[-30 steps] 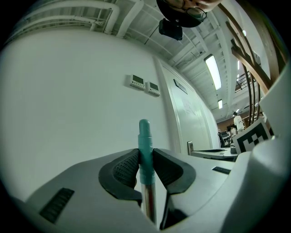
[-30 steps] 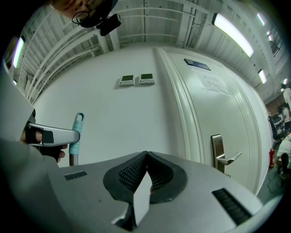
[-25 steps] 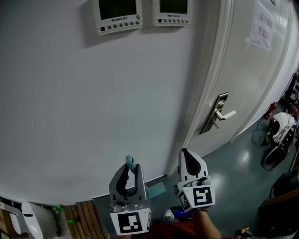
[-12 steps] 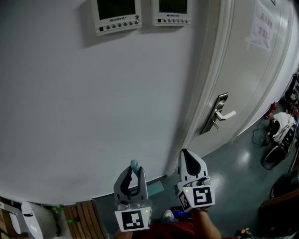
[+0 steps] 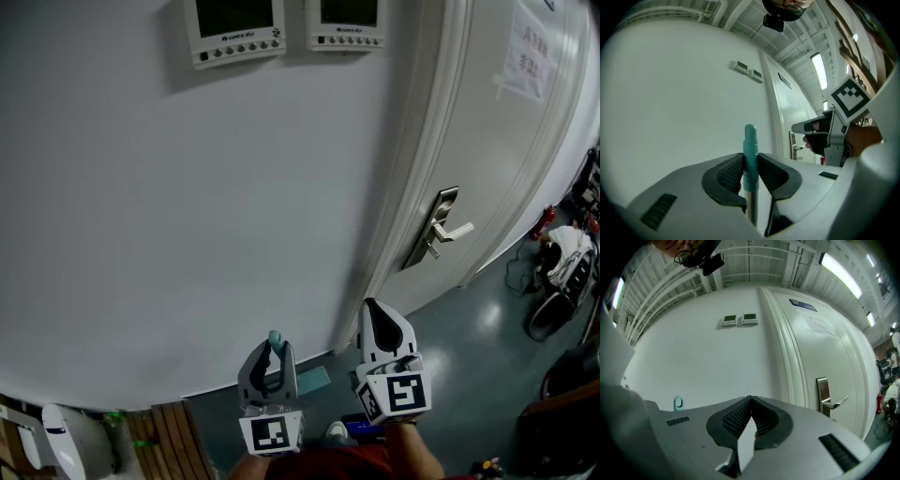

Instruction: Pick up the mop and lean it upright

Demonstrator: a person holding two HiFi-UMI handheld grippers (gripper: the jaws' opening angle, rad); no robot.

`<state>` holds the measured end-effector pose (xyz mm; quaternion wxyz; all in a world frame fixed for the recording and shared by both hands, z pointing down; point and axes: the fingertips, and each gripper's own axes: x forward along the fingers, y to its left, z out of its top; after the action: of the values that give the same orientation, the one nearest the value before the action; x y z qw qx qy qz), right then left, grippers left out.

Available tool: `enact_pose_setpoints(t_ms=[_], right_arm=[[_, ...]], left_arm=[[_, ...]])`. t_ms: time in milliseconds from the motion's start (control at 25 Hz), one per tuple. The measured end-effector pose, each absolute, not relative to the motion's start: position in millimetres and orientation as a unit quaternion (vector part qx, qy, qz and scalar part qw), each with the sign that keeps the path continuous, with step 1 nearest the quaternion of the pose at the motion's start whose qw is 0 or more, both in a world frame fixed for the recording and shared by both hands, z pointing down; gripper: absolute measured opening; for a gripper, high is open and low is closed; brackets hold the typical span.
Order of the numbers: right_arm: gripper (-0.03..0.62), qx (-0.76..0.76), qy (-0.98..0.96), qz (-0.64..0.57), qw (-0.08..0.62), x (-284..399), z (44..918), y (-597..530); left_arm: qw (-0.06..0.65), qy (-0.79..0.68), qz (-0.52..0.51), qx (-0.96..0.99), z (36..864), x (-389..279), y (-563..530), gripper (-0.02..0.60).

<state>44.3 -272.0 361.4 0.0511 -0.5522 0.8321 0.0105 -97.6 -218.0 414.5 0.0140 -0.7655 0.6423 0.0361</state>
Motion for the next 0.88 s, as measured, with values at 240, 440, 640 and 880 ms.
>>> enact_pose_setpoints(t_ms=[240, 440, 640, 880], right_arm=[[0.016, -0.553, 0.832, 0.012, 0.048, 43, 363, -273], [0.015, -0.555, 0.831, 0.009, 0.045, 44, 365, -275], [0.015, -0.555, 0.831, 0.007, 0.042, 42, 368, -276], [0.015, -0.554, 0.832, 0.006, 0.041, 41, 370, -277]], left_arm=[[0.006, 0.638, 0.038, -0.769, 448, -96, -220, 0.107], [0.01, 0.629, 0.029, -0.776, 471, -94, -219, 0.107], [0.003, 0.627, 0.026, -0.778, 488, -92, -219, 0.107], [-0.007, 0.629, 0.011, -0.777, 505, -94, -221, 0.107]])
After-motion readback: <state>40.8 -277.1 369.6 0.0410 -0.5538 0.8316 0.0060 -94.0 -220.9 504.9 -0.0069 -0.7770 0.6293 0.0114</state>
